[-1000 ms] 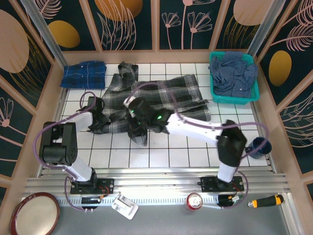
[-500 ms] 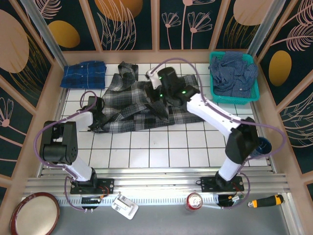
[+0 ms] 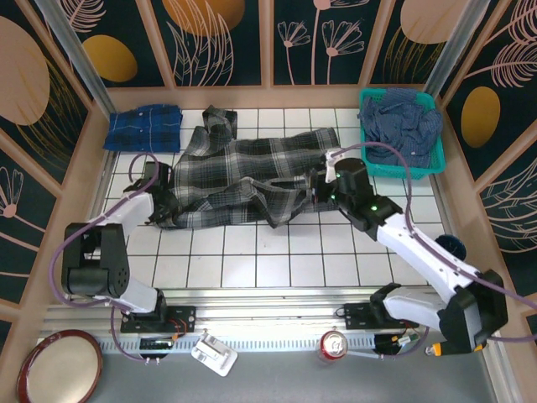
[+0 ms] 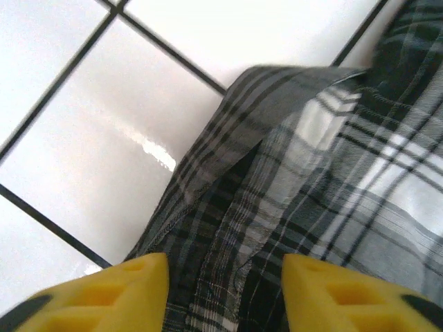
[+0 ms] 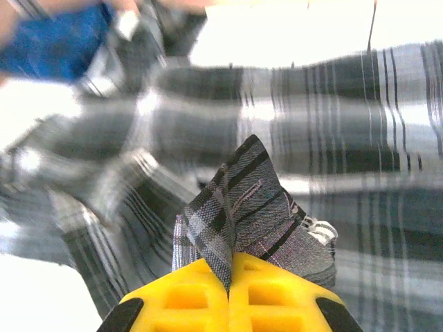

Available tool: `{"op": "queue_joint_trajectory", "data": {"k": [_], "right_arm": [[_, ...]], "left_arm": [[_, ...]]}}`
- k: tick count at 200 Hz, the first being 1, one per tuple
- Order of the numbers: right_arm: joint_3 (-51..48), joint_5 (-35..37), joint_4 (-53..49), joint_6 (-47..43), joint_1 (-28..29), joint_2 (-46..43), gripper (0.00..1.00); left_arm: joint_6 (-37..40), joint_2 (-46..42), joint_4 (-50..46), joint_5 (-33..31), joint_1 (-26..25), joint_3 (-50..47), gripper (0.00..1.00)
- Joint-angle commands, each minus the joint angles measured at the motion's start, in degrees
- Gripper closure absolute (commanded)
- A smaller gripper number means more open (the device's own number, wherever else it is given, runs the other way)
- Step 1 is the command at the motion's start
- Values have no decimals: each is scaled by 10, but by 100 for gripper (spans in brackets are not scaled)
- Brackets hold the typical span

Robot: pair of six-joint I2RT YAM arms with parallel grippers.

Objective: Fold and stack the long sleeve shirts

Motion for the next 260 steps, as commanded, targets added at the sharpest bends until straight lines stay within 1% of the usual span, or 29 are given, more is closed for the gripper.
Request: {"op": "queue_joint_trajectory", "data": {"k": [1,7,14,28,42,45,57,68,87,108,119,133,142,146,158,174,191,204,209,220,245,260], "right_arm": [[5,-24,87,11,3,19,100],[16,-22,92,4,3,27,100],[31,-15,101,-7,2,38,100],[62,-12,130,-45,0,60,100],[94,-17,158,-67,-6,87,100],[100,-24,163,-69,-23,94,100],[111,-59,179,-64,-57,110,100],[93,-80,198,-58,-86,112,100],[16,-126,249,-50,-128,102,100],[-56,-170,272,-31,-179,98,100],[-94,-169,287,-31,-201,91,100],[-134,-200,312,-35,-235,87,100],[-146,-219,316,-33,-258,92,100],[-148,-220,313,-34,-266,95,100],[-151,-222,305,-42,-285,105,100],[-145,-230,298,-41,-301,108,100],[-132,-238,303,-35,-306,98,100],[-118,-243,317,-31,-305,89,100],[-111,-248,323,-30,-306,86,100],[-95,-258,333,-31,-305,82,100],[-93,-229,352,-45,-307,83,100],[-119,-205,356,-59,-312,94,100]], "left_arm": [[7,-45,-15,-5,3,28,35],[12,-56,-7,10,3,31,27],[23,-67,9,37,3,31,22],[28,-78,40,110,2,27,15],[23,-77,58,157,-8,25,13],[22,-78,62,162,-12,23,13],[23,-76,81,181,-30,14,13],[28,-69,100,193,-48,2,12],[48,-38,123,204,-77,-14,12],[59,-12,143,220,-83,-41,23],[67,-12,156,227,-83,-63,29],[71,-9,160,213,-83,-88,35],[72,-5,157,204,-83,-98,40],[71,-3,155,198,-83,-102,44],[70,4,153,186,-83,-113,58],[63,13,142,155,-83,-119,74],[59,22,130,131,-83,-115,80],[58,26,125,126,-83,-108,85],[58,26,123,124,-83,-106,89],[58,29,117,117,-82,-99,99],[52,29,81,57,-82,-88,100],[46,25,71,42,-78,-91,100]]}}
